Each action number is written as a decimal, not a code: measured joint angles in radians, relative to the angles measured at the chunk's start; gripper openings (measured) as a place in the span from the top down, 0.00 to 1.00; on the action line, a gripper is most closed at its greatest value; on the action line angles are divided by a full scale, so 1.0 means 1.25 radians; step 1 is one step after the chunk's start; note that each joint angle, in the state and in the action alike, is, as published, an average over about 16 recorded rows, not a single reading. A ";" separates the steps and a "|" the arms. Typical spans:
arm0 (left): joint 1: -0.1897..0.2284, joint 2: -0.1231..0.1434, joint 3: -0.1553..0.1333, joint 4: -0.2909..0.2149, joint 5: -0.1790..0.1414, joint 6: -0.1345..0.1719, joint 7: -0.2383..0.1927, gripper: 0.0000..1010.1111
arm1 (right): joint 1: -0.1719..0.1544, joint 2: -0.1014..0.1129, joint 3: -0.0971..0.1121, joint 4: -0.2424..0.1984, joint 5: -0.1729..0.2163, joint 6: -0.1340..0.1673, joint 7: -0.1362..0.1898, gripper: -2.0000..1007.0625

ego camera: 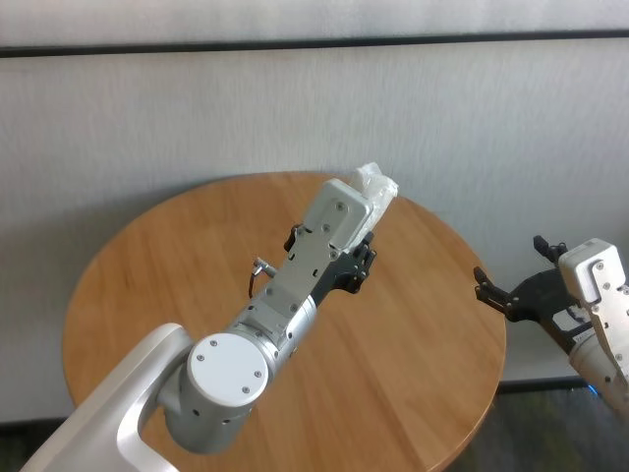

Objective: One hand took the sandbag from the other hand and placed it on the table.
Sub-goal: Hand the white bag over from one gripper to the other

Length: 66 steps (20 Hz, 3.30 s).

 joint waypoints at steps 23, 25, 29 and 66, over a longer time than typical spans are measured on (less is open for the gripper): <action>0.000 0.002 0.001 0.001 -0.002 -0.004 -0.001 0.50 | 0.012 -0.059 0.064 -0.046 0.174 -0.034 0.197 0.01; 0.000 0.003 0.001 0.001 -0.002 -0.004 -0.001 0.50 | 0.017 -0.072 0.071 -0.042 0.212 -0.026 0.227 0.01; 0.000 0.003 0.001 0.001 -0.002 -0.005 0.000 0.50 | 0.027 -0.097 0.085 -0.031 0.284 0.000 0.281 0.01; 0.000 0.003 0.001 0.001 -0.002 -0.005 0.000 0.50 | 0.161 -0.193 0.026 0.139 0.583 0.187 0.476 0.01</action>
